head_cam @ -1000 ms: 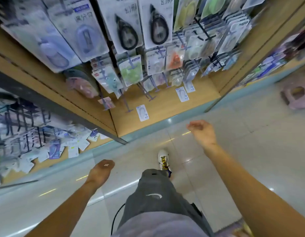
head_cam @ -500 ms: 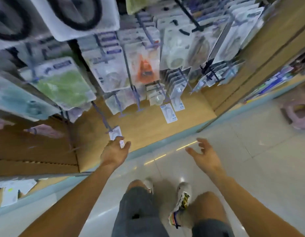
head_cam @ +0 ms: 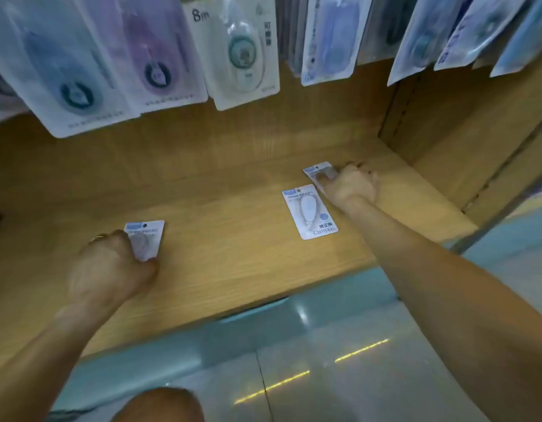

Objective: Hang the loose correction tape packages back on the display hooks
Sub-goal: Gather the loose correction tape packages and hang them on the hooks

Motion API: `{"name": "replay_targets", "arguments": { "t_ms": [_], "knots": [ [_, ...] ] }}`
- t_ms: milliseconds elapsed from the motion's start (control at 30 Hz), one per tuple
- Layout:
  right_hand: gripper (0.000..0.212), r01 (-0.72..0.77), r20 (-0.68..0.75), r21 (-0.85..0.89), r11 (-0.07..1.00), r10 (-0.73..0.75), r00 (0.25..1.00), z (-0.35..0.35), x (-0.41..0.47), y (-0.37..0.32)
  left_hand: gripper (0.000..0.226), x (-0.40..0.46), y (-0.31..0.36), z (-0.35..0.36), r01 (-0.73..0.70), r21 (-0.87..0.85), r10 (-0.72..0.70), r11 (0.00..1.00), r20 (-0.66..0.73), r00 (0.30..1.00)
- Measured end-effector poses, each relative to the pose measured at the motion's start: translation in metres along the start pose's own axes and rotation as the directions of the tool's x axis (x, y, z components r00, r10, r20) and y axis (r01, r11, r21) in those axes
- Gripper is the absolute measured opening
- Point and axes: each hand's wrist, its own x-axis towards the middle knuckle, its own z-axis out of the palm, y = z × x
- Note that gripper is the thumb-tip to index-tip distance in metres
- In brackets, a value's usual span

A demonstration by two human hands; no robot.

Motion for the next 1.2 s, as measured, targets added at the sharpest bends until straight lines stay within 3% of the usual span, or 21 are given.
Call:
{"name": "replay_targets", "arguments": {
  "t_ms": [67,167,267,333,467,533,600,667,767,900,967,1033,1100,1200],
  "knots": [
    [0.063,-0.006,-0.077,-0.036,0.999,0.003,0.997,0.009,0.009,0.001,0.019,-0.004,0.021,0.001,0.027,-0.179,-0.028,0.984,-0.001,1.000],
    [0.063,-0.028,-0.089,0.054,0.998,0.033,0.995,0.000,0.007,0.003,0.018,-0.009,0.079,0.002,0.025,-0.473,-0.026,0.881,0.004,1.000],
    [0.061,-0.083,-0.014,0.295,0.952,0.091,0.996,-0.016,-0.003,0.004,0.018,-0.007,0.154,0.009,0.067,-0.718,-0.003,0.692,0.090,0.996],
    [0.052,-0.143,0.098,0.509,0.849,0.108,0.989,-0.023,-0.019,0.002,0.021,-0.004,0.198,0.019,0.139,-0.816,0.031,0.562,0.188,0.982],
    [0.057,-0.353,0.337,0.761,0.544,0.134,0.932,-0.026,-0.046,0.003,0.029,0.003,0.247,0.049,0.238,-0.803,0.044,0.546,0.311,0.949],
    [0.059,-0.392,0.377,0.805,0.445,0.126,0.918,-0.030,-0.049,0.006,0.053,0.005,0.256,0.062,0.222,-0.763,0.036,0.607,0.306,0.951],
    [0.064,-0.411,0.405,0.808,0.423,0.107,0.908,-0.033,-0.049,0.007,0.067,0.008,0.258,0.069,0.188,-0.742,0.030,0.643,0.270,0.963],
    [0.070,-0.416,0.421,0.784,0.460,0.099,0.902,-0.032,-0.053,0.005,0.056,0.009,0.260,0.074,0.190,-0.758,0.006,0.624,0.248,0.969],
    [0.052,-0.388,0.369,0.769,0.508,0.143,0.918,-0.029,-0.062,0.000,0.032,0.010,0.261,0.077,0.304,-0.841,-0.098,0.448,0.292,0.952],
    [0.044,-0.387,0.344,0.817,0.428,0.179,0.922,-0.027,-0.072,-0.004,0.012,0.004,0.259,0.076,0.420,-0.885,-0.067,0.203,0.415,0.907],
    [0.045,-0.399,0.364,0.854,0.333,0.165,0.917,-0.032,-0.078,-0.006,0.019,-0.003,0.252,0.070,0.481,-0.872,0.012,0.085,0.484,0.875],
    [0.043,-0.411,0.375,0.877,0.247,0.180,0.909,-0.045,-0.090,-0.007,0.050,-0.011,0.243,0.060,0.567,-0.823,0.137,-0.032,0.558,0.818],
    [0.042,-0.489,0.454,0.851,0.192,0.199,0.868,-0.068,-0.112,-0.007,0.071,-0.029,0.232,0.042,0.644,-0.764,0.237,-0.039,0.619,0.748],
    [0.035,-0.583,0.551,0.801,0.134,0.216,0.806,-0.116,-0.158,-0.005,0.055,-0.084,0.226,-0.019,0.699,-0.715,0.306,-0.012,0.662,0.684]
  ]
}}
